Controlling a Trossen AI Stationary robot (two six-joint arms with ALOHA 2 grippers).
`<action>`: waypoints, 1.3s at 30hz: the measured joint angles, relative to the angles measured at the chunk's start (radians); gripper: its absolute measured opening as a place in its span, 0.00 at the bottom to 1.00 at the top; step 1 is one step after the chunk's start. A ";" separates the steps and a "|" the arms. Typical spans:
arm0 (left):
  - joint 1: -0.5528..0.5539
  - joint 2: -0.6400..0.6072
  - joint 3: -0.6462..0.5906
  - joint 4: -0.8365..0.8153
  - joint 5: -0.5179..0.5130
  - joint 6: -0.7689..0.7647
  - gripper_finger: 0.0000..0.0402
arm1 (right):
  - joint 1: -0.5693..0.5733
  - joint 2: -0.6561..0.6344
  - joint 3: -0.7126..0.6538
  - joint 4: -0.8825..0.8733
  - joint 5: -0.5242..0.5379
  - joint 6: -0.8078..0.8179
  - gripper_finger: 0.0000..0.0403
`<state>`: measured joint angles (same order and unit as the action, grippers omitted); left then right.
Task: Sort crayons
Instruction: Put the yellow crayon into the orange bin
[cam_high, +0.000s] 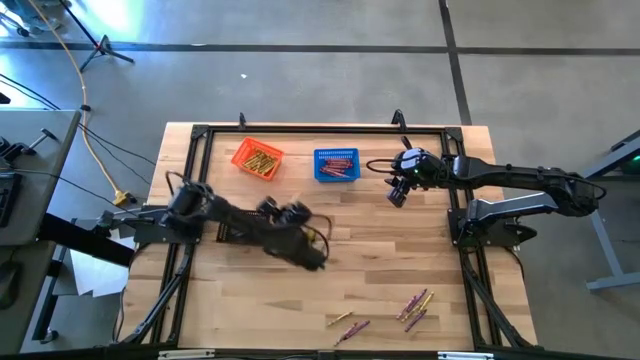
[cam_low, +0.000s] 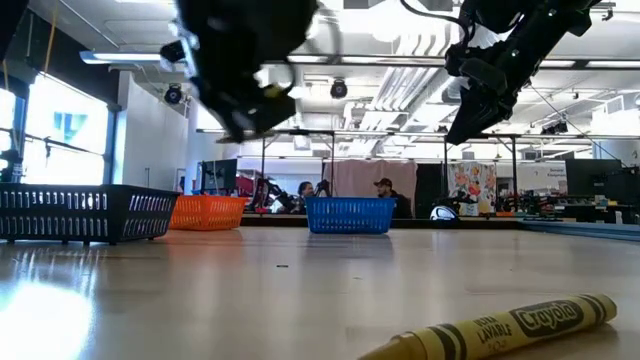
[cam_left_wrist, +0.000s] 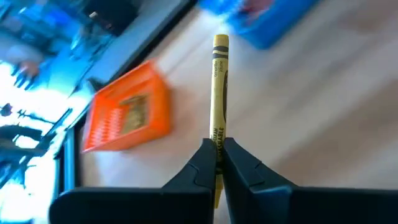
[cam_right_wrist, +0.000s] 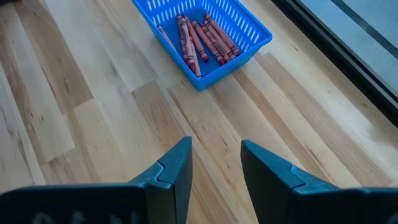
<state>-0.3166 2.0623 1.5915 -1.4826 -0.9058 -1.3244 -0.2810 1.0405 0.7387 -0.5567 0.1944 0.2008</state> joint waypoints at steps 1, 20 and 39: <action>0.018 -0.029 -0.049 0.007 -0.003 -0.007 0.01 | 0.000 0.000 0.000 0.001 0.000 0.000 0.31; 0.496 -0.689 -0.880 1.131 0.192 0.646 0.01 | 0.000 0.000 0.000 0.000 0.000 0.000 0.31; 0.770 -0.666 -0.890 1.194 0.346 0.760 0.07 | 0.000 0.000 0.000 0.000 0.000 0.000 0.31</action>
<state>0.4534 1.3964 0.7010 -0.2890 -0.5602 -0.5640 -0.2811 1.0405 0.7387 -0.5567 0.1943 0.2008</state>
